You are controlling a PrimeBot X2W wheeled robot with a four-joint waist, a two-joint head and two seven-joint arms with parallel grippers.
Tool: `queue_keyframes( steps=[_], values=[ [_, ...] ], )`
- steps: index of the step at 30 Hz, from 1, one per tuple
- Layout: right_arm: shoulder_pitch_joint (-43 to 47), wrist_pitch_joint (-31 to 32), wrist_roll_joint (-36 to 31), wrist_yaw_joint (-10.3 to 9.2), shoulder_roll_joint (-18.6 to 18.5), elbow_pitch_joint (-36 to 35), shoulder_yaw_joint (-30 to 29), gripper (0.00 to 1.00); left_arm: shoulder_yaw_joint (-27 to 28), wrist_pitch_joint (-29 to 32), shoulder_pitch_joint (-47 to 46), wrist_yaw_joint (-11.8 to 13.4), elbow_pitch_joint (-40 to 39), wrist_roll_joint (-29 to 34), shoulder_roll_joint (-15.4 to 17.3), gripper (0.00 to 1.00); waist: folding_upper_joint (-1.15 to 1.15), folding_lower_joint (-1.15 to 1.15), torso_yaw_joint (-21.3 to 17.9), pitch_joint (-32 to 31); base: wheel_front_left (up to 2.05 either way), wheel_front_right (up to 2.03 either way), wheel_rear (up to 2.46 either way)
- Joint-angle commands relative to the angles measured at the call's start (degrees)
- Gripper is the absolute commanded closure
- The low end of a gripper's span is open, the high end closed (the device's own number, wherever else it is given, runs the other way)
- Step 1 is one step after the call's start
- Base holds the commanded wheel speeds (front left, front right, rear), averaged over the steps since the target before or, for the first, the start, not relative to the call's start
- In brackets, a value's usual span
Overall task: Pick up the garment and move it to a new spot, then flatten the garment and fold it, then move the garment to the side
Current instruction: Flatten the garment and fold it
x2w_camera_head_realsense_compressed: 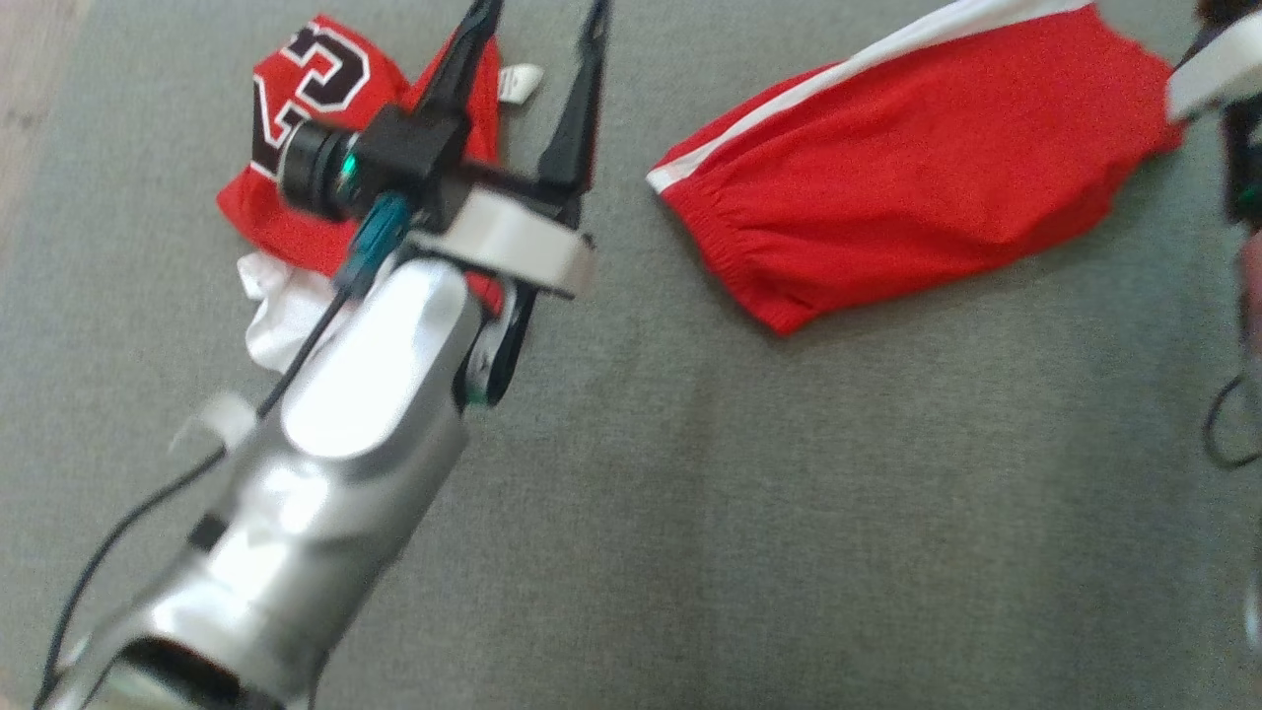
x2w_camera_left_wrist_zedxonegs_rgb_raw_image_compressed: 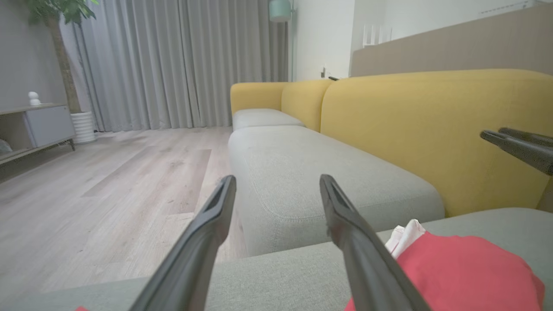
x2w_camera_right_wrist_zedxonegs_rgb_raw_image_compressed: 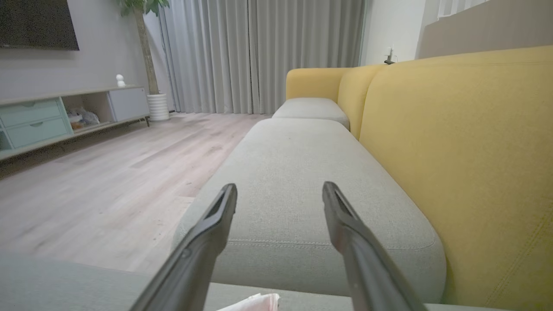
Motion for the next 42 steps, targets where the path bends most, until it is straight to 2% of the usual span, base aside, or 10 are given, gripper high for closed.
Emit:
queue_keyframes(
  steps=[1, 5, 14, 18, 22, 27, 31, 38, 42],
  values=[
    [1.7, -0.6, 0.9, -0.04, 1.4, -3.1, 0.3, 0.0, 3.0, -0.3, 0.6, 0.4, -2.5, 1.0, 2.1, 0.0, 0.0, 0.01, -1.5, -2.3, 0.0, 0.0, 0.0],
    [9.7, -0.8, 2.5, -0.04, 4.3, -9.7, -0.4, 0.0, 7.2, -0.3, 6.6, 0.8, -6.3, 4.3, 2.9, 0.0, 0.0, 0.01, -2.7, -5.0, 0.0, 0.0, 0.0],
    [31.0, -0.8, 3.1, -0.04, 12.3, -24.1, -3.5, 0.0, 13.8, -0.3, 21.0, -0.6, -9.7, 9.8, 3.3, 0.0, 0.0, 0.01, -4.6, -10.4, 0.0, 0.0, 0.0],
    [38.1, -0.8, 3.6, -0.04, 13.9, -27.8, -3.8, 0.0, 16.3, -0.3, 27.0, -1.0, -10.4, 11.7, 3.5, 0.0, 0.0, 0.01, -5.5, -11.7, 0.0, 0.0, 0.0],
    [43.0, -0.8, 4.7, -0.04, 14.2, -29.3, -1.5, 0.0, 18.1, -0.3, 30.9, -1.5, -11.5, 13.8, 2.9, 0.0, 0.0, 0.01, -5.7, -12.2, 0.0, 0.0, 0.0],
    [44.3, -0.8, 5.1, -0.04, 14.2, -30.1, -0.4, 0.0, 19.9, -0.3, 32.8, -2.4, -12.3, 15.0, 1.6, 0.0, 0.0, 0.01, -5.6, -11.9, 0.0, 0.0, 0.0],
    [42.2, -0.1, 3.0, -0.04, 14.2, -30.2, -1.3, 0.0, 20.5, -0.3, 32.4, -3.9, -12.2, 16.5, 0.8, 0.0, 0.0, 0.01, -5.0, -9.9, 0.0, 0.0, 0.0],
    [32.0, 7.5, -1.1, -0.04, 14.1, -28.1, -6.3, 0.0, 21.0, -0.3, 29.2, -6.2, -12.0, 18.2, -1.2, 0.0, 0.0, 0.01, -2.0, -3.1, 0.0, 0.0, 0.0],
    [23.9, 12.9, -2.6, -0.04, 12.3, -23.9, -11.1, 0.0, 21.0, -0.3, 27.3, -7.4, -11.9, 18.8, -2.3, 0.0, 0.0, 0.01, 0.4, 0.9, 0.0, 0.0, 0.0]
  ],
)
